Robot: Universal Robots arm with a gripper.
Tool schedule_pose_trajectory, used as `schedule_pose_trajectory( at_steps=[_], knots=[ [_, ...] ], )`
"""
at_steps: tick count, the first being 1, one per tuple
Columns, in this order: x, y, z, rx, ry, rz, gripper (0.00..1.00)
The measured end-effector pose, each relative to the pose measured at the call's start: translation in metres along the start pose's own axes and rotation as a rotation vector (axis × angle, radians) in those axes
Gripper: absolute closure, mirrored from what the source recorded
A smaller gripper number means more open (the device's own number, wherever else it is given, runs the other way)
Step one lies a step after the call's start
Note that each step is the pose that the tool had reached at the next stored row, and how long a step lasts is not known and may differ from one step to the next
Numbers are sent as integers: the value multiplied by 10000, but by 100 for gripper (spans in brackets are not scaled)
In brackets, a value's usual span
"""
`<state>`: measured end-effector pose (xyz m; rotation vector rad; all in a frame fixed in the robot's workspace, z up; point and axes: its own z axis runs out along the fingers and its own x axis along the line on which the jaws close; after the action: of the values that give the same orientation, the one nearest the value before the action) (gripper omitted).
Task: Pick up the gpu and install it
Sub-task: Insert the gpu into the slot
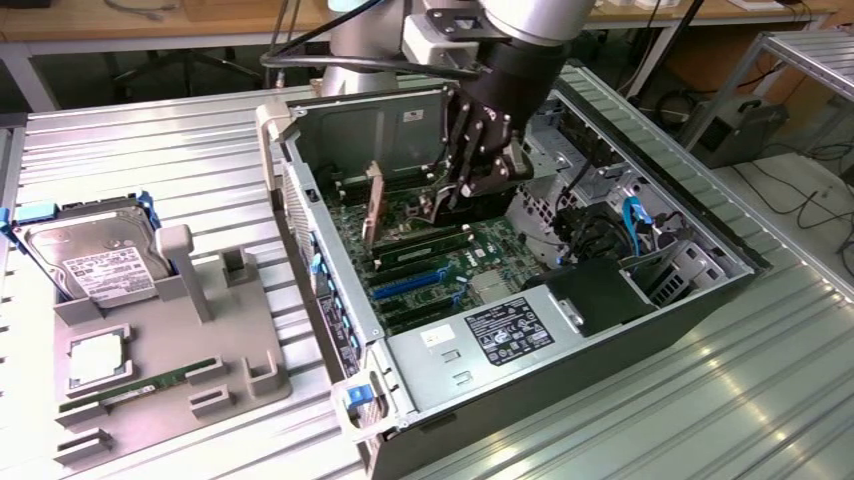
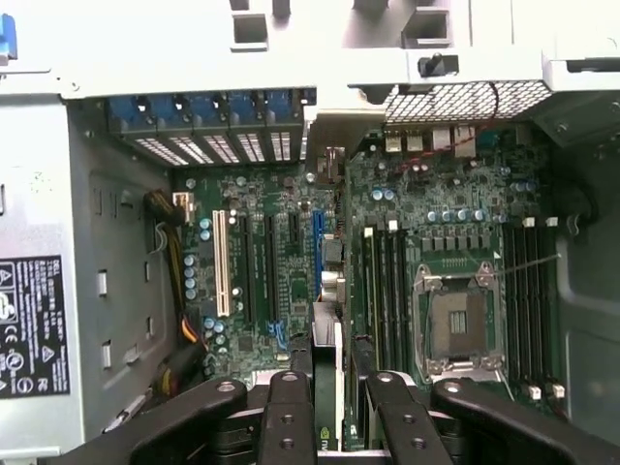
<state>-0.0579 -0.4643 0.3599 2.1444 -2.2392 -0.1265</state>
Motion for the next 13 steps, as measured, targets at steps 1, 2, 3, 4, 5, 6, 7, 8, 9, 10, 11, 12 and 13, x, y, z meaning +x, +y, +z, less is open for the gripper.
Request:
schedule_pose_trajectory(
  at_steps=[1,2,3,4,5,6,7,8,9,10,11,12,13],
  knots=[
    [1,12,19,0,0,0,74],
    [3,21,49,1,-1,0,74],
    [4,21,82,0,0,-3,74],
    [6,21,111,0,0,-4,74],
    [8,22,129,0,0,-5,74],
    [9,22,148,0,0,-8,74],
    [12,24,173,1,0,-13,74],
    [16,25,191,0,1,-23,74],
    [22,26,214,-1,3,-39,74],
    [27,27,231,-1,4,-51,74],
    [32,29,251,-1,6,-65,74],
    [36,31,270,-2,6,-81,74],
    [41,36,302,-2,5,-114,74]
  ],
)
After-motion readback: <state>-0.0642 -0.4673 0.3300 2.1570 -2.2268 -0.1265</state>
